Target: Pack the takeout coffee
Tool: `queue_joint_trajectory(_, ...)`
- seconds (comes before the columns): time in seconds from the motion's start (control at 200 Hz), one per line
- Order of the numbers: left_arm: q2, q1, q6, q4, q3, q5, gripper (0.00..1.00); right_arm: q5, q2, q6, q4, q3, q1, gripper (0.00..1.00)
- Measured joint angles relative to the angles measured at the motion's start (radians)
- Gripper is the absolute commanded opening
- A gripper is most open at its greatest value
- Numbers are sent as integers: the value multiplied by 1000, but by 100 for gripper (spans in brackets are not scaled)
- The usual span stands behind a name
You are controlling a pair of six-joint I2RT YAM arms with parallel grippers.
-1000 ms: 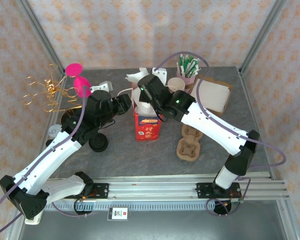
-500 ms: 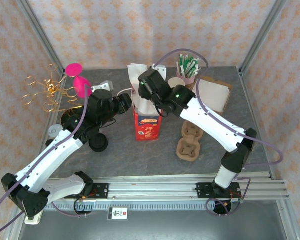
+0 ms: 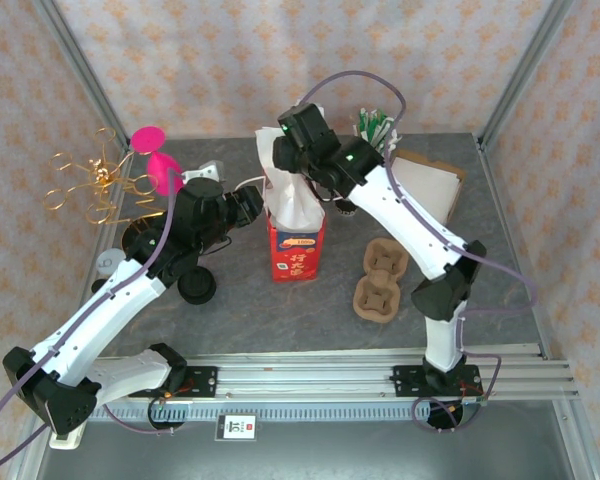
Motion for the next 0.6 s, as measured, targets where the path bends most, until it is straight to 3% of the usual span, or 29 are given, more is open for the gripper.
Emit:
queue_joint_trajectory(0.225, 7, 0, 0, 13, 0, 13, 53, -9, 30, -45, -42, 9, -8, 5)
queue_joint_trajectory(0.365, 24, 2, 0, 18, -1, 15, 53, -19, 29, -48, -86, 4, -6, 1)
queue_joint_trajectory(0.601, 24, 2, 0, 26, -8, 16, 53, -19, 17, -47, -107, -138, 27, 3)
